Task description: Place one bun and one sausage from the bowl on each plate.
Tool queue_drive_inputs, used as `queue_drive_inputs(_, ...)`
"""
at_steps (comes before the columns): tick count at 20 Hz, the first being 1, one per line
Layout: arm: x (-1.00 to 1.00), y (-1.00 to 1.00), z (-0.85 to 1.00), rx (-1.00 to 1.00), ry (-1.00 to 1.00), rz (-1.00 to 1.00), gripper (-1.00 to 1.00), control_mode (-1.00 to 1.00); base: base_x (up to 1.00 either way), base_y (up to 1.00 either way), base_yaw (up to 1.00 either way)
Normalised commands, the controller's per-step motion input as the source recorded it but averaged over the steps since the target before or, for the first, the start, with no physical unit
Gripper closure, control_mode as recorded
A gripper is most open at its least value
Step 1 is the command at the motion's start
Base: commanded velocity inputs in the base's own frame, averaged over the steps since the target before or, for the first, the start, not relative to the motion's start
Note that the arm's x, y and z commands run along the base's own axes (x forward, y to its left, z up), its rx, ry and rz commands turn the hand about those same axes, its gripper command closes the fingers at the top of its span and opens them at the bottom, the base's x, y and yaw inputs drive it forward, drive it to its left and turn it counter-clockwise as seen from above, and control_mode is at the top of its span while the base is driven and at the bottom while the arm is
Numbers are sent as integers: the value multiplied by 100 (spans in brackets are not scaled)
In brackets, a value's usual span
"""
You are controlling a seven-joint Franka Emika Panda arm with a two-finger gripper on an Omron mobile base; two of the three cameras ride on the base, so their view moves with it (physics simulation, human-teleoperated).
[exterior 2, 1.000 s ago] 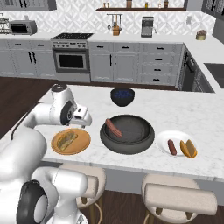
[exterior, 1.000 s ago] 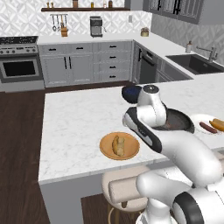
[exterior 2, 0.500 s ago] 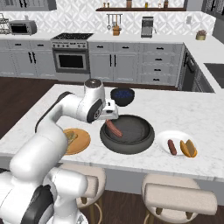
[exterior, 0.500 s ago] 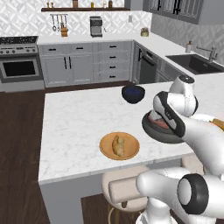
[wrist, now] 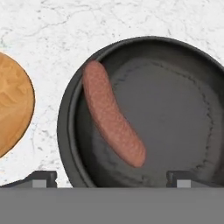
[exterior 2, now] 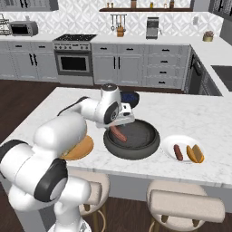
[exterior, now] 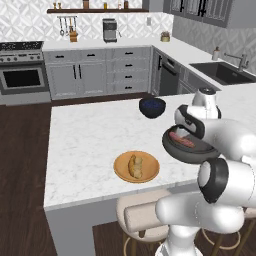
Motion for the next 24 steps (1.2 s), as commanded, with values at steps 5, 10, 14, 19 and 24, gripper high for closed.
queue_drive_inputs(5, 30, 11, -24, -2, 2, 0, -100, -100, 0, 0, 0)
queue_drive_inputs(10, 44, 7, -47, 0, 0, 0, -100, -100, 0, 0, 0)
queue_drive_inputs(14, 20, 6, -48, 0, 0, 0, -100, -100, 0, 0, 0)
queue_drive_inputs(19, 19, 0, -42, 0, 0, 0, -100, -100, 0, 0, 0)
queue_drive_inputs(24, 7, 3, -28, 0, 0, 0, 100, -100, 0, 0, 0)
